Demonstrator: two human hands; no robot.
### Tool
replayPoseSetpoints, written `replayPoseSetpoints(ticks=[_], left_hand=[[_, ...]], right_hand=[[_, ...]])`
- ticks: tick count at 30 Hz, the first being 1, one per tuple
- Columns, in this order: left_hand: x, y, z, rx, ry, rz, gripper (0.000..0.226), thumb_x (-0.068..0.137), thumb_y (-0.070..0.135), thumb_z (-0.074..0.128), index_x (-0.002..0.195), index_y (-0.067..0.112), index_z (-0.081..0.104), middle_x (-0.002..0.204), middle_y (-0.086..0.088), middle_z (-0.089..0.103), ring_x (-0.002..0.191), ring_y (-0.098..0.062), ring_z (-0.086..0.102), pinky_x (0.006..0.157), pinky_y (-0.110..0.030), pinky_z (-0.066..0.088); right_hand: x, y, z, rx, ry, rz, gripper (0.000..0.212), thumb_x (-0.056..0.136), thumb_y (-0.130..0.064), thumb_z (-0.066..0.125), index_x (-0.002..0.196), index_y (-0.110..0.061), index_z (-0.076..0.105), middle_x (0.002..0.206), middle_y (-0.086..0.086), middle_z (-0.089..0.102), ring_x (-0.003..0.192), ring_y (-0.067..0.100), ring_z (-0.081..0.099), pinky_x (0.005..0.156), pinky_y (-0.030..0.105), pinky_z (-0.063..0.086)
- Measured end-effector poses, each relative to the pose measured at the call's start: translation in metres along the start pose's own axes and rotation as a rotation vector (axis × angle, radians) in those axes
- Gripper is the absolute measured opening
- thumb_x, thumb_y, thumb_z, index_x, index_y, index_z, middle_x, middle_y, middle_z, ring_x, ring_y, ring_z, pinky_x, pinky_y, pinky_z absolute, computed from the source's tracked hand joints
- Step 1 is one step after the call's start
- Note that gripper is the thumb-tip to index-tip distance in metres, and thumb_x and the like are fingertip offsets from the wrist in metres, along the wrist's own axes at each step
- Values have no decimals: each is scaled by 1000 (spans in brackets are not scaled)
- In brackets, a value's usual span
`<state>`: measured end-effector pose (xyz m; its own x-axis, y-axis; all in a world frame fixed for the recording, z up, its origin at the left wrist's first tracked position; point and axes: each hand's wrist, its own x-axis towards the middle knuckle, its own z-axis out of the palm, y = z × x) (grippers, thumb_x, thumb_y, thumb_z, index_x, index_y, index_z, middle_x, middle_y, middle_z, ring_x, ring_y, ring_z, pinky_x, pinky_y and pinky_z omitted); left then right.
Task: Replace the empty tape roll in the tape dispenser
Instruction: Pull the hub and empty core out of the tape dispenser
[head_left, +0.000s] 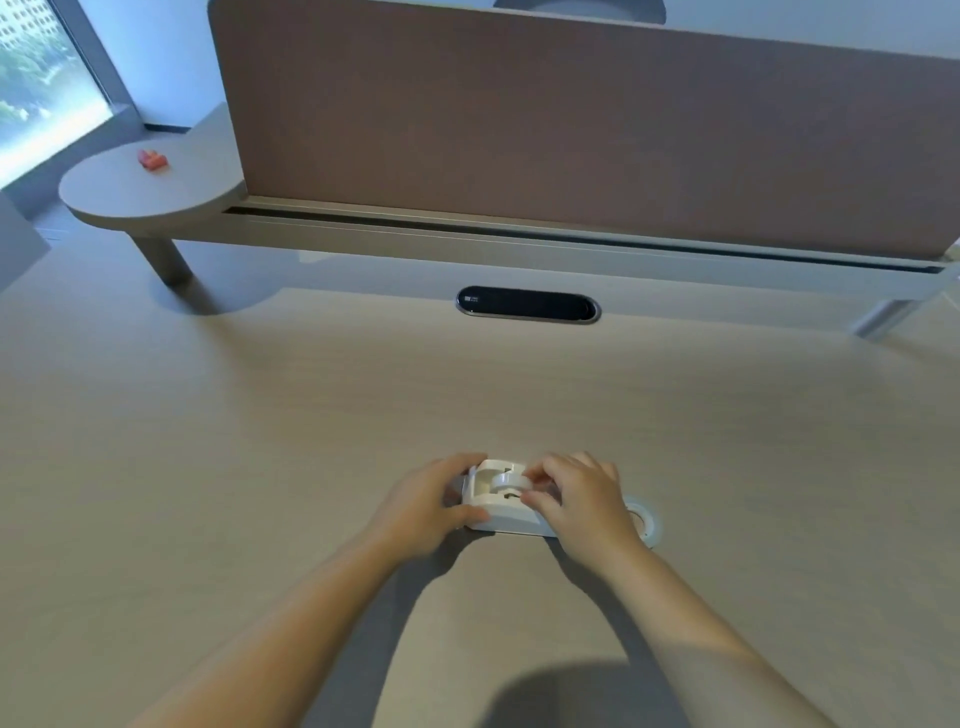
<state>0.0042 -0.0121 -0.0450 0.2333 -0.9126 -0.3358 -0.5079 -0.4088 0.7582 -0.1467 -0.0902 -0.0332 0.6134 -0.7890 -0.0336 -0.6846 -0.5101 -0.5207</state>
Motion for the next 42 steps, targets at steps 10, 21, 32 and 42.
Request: replayPoseSetpoints(ticks=[10,21,32,42], left_hand=[[1,1,-1,12,19,27,56,72,16,68,125,22,48,123,-6,60,96,-24,64,91,-35,47],[0,16,-4,13,-48,-35,70,77,21,65,137,18,30,144,-6,41,126,-23,44,105,-35,36],[-29,46,16,-511,93,160,8,85,12,53,89,7,59,76,-3,63,54,0,61,51,-9,48],[-72,7,67,-724,66,300,8,82,9,56,78,15,61,79,-7,63,69,-15,63,62,-18,56]], right_hand=[[-2,-1,13,105,126,-30,18,79,-24,49,82,-11,62,85,7,68,87,27,54,73,31,23],[2,-4,-14,478,43,54,3,81,-13,59,81,-14,61,72,-9,58,69,3,51,59,5,39],[-29,-1,-19,875,45,-17,13,83,-12,56,73,-19,57,70,2,59,63,11,55,58,14,47],[-91,5,25,886,90,-57,11,83,-13,58,75,-20,58,66,1,60,49,3,56,56,17,50]])
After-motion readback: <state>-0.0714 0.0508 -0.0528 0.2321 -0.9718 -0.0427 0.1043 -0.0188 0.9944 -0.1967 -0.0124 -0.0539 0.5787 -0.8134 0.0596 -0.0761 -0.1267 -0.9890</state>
